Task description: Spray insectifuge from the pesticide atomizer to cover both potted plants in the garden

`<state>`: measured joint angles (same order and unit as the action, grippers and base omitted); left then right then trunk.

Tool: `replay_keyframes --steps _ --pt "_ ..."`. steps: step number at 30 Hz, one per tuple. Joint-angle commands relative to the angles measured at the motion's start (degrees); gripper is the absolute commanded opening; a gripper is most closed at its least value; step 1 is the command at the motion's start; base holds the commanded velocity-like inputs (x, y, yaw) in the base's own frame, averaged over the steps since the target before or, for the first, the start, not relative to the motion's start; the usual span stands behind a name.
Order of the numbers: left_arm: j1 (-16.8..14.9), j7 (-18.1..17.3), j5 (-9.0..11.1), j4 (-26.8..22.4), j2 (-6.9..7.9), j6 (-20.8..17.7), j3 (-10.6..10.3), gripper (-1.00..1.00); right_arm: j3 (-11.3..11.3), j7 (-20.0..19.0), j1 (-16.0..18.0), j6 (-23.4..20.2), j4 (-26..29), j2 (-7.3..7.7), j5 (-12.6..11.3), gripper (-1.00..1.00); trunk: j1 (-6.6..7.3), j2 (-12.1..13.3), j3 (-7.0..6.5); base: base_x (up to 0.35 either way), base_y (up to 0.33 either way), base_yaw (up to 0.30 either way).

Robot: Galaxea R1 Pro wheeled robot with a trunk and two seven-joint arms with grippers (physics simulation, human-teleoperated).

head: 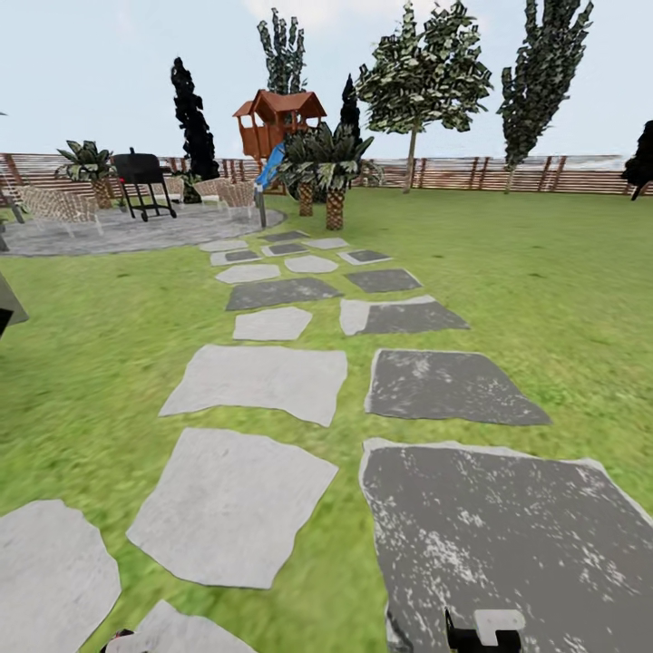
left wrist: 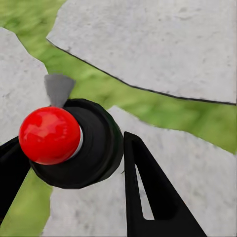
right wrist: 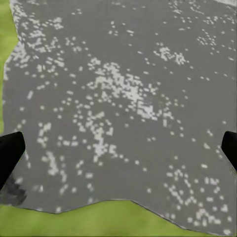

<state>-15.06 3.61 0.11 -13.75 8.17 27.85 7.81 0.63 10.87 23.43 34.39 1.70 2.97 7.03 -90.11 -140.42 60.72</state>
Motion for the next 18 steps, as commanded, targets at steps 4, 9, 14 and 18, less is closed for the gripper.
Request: replay_keyframes --steps 4,9,14,18 --pt "0.0 0.2 0.0 0.0 0.0 0.2 0.0 -1.0 0.1 0.5 0.0 0.1 -0.1 -0.01 0.6 1.0 -0.02 0.0 0.05 0.339 0.0 0.001" --pt "0.0 0.2 0.0 0.0 0.0 0.2 0.0 -1.0 0.1 0.5 0.0 0.1 -0.1 -0.07 0.6 1.0 -0.02 0.0 0.05 0.339 0.0 0.0" --pt "0.0 0.2 0.0 0.0 0.0 0.2 0.0 -1.0 0.1 0.3 0.0 0.1 -0.1 0.0 0.7 1.0 -0.02 0.0 0.05 0.339 0.0 0.0" --pt "0.0 0.2 0.0 0.0 0.0 0.2 0.0 -1.0 0.1 0.2 0.0 0.1 -0.1 0.09 0.7 1.0 -0.02 0.0 0.05 0.339 0.0 0.0"
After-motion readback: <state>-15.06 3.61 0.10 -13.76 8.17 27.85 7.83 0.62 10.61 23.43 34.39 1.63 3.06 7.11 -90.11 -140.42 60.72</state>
